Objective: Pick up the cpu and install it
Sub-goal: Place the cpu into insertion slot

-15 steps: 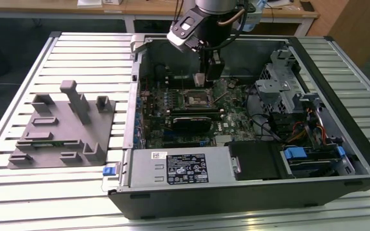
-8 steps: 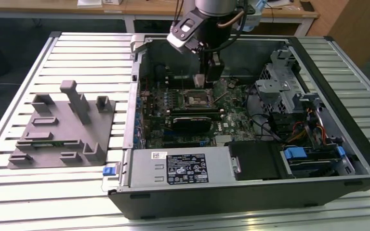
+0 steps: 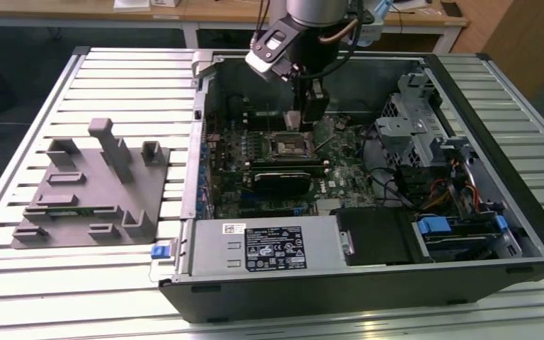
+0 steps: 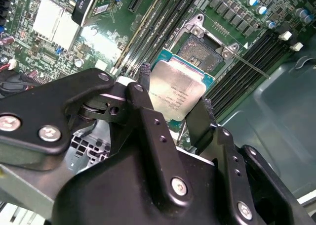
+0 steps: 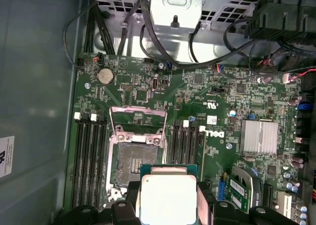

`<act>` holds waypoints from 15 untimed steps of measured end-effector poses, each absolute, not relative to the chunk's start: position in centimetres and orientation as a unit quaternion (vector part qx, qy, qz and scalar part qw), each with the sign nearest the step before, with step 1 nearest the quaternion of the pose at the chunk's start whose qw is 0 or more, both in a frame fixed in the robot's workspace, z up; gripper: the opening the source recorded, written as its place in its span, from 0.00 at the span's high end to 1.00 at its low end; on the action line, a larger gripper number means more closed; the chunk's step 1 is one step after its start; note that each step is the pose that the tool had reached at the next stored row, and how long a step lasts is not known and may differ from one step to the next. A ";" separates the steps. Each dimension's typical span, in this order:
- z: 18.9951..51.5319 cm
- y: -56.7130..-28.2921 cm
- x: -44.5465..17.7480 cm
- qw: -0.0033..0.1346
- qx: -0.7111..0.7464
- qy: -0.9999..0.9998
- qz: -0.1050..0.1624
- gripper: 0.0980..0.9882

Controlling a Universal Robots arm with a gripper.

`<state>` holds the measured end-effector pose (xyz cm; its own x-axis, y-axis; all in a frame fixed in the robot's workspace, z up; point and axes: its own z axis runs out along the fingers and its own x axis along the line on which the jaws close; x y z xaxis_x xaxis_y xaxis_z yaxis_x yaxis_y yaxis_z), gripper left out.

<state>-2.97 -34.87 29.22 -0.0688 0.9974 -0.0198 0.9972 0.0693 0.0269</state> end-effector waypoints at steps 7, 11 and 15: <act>29.0 -34.4 -3.0 0.016 0.682 0.731 0.003 0.51; 28.9 -34.3 -3.0 0.016 0.682 0.731 0.003 0.51; 28.9 -34.1 -3.0 0.016 0.684 0.729 0.003 0.51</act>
<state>-2.97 -34.13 28.88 -0.0627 0.9978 -0.0199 0.9976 0.0633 0.0270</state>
